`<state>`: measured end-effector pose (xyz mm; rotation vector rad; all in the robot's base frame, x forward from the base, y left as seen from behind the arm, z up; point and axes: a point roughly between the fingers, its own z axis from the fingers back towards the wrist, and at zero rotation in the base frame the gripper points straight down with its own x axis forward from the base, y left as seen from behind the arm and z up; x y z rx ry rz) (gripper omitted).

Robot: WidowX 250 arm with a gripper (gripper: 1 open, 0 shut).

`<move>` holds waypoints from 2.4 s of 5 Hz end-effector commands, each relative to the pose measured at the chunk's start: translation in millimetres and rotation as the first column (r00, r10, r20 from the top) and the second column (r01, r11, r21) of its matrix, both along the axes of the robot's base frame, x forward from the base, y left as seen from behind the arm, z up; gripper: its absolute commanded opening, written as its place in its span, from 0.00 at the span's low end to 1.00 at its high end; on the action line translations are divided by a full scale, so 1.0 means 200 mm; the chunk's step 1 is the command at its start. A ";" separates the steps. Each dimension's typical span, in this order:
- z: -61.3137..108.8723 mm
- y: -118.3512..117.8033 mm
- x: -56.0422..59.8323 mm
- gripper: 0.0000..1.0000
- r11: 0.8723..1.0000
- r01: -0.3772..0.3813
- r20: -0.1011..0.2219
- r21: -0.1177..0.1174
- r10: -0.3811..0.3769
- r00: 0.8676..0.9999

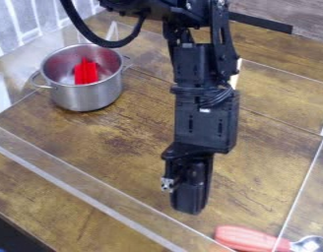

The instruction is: Put the red object in the silver pot

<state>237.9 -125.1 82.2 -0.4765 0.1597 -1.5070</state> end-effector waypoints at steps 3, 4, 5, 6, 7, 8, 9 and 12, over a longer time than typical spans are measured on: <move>0.00 -0.12 0.02 1.00 0.996 0.088 0.070 -0.012 -0.087 0.994; -0.09 -0.11 0.03 1.00 0.995 0.100 0.071 -0.011 -0.099 0.992; -0.17 -0.10 0.03 1.00 0.995 0.102 0.071 -0.014 -0.101 0.992; -0.23 -0.09 0.08 0.00 0.995 0.096 0.068 -0.018 -0.094 0.993; -0.23 -0.09 0.12 0.00 0.996 0.084 0.057 -0.017 -0.083 0.995; -0.18 -0.09 0.14 0.00 0.997 0.079 0.032 -0.010 -0.078 0.996; -0.13 -0.10 0.16 0.00 0.997 0.072 0.005 -0.003 -0.072 0.997; -0.05 -0.04 0.13 0.00 0.988 0.153 -0.058 0.024 -0.152 0.987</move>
